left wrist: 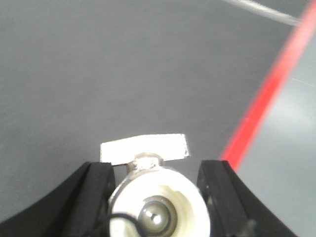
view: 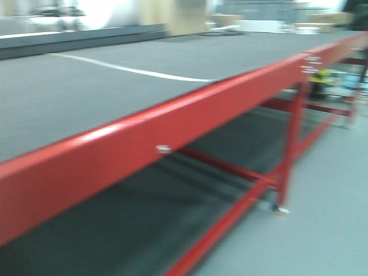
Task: Place valve from conveyor to right shelf box
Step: 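Drive the base away from the conveyor to the blue-bin shelf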
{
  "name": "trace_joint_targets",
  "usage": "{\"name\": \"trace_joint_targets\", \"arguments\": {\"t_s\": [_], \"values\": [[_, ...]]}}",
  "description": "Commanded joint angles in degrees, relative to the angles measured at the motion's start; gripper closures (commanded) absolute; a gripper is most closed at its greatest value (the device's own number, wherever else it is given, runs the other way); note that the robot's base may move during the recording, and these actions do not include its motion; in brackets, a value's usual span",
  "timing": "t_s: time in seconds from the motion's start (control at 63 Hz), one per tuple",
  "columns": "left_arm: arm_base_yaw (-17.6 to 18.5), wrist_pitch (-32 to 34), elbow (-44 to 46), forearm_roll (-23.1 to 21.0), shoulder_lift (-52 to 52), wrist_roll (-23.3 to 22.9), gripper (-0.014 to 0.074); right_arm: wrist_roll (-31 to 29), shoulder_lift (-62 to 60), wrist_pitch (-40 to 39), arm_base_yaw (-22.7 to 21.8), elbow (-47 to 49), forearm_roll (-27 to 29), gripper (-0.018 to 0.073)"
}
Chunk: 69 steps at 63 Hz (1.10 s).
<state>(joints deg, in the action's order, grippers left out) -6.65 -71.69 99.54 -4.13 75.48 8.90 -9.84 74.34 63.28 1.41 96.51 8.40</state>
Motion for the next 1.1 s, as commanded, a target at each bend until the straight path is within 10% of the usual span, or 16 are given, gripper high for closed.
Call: {"name": "trace_joint_targets", "arguments": {"t_s": [0.0, 1.079], "values": [[0.04, 1.73, 0.61, -0.78, -0.5, -0.5, 0.0707, -0.35, -0.65, -3.71, -0.26, 0.87, -0.32, 0.0713], [0.04, 1.73, 0.61, -0.66, -0.5, -0.5, 0.0707, -0.35, -0.65, -3.71, -0.26, 0.87, -0.32, 0.0713]]}}
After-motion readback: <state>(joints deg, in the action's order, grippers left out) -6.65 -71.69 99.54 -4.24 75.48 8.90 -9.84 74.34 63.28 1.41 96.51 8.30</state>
